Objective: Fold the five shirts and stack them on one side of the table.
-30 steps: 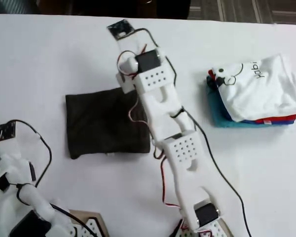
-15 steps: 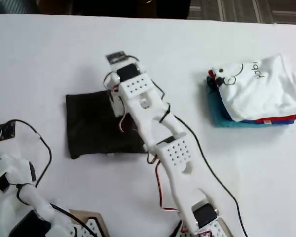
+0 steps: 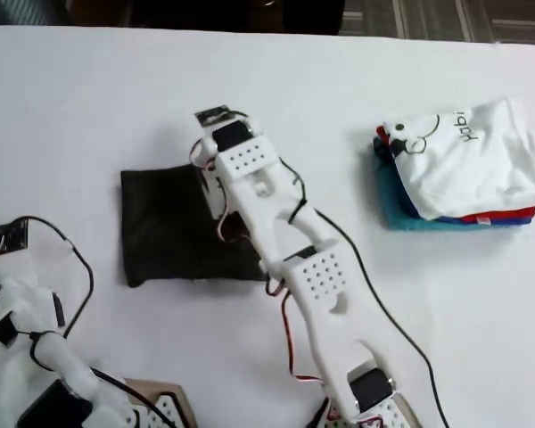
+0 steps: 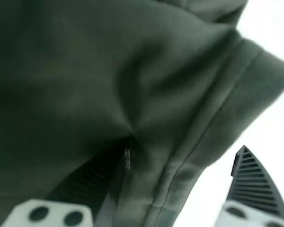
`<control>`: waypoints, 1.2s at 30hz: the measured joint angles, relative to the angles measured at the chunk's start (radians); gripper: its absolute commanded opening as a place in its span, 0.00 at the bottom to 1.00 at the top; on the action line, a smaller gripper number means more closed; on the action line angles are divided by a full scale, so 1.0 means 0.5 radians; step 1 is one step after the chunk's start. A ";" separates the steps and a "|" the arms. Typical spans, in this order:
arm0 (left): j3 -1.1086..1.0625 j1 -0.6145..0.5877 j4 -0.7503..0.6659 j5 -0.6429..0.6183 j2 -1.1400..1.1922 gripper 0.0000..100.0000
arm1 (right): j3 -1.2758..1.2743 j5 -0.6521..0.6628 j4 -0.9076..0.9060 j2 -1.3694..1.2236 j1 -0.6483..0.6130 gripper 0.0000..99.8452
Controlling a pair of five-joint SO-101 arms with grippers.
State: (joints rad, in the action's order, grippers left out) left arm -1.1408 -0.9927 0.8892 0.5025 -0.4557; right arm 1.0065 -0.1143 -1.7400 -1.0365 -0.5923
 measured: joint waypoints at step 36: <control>0.000 0.000 0.000 0.000 0.000 0.03 | 0.571 0.316 -0.018 -0.270 0.031 0.02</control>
State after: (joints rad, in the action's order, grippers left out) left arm -1.1408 -0.9927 0.8892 0.5025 -0.4557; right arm 1.2919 0.0437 -1.7492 -1.1715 -0.5769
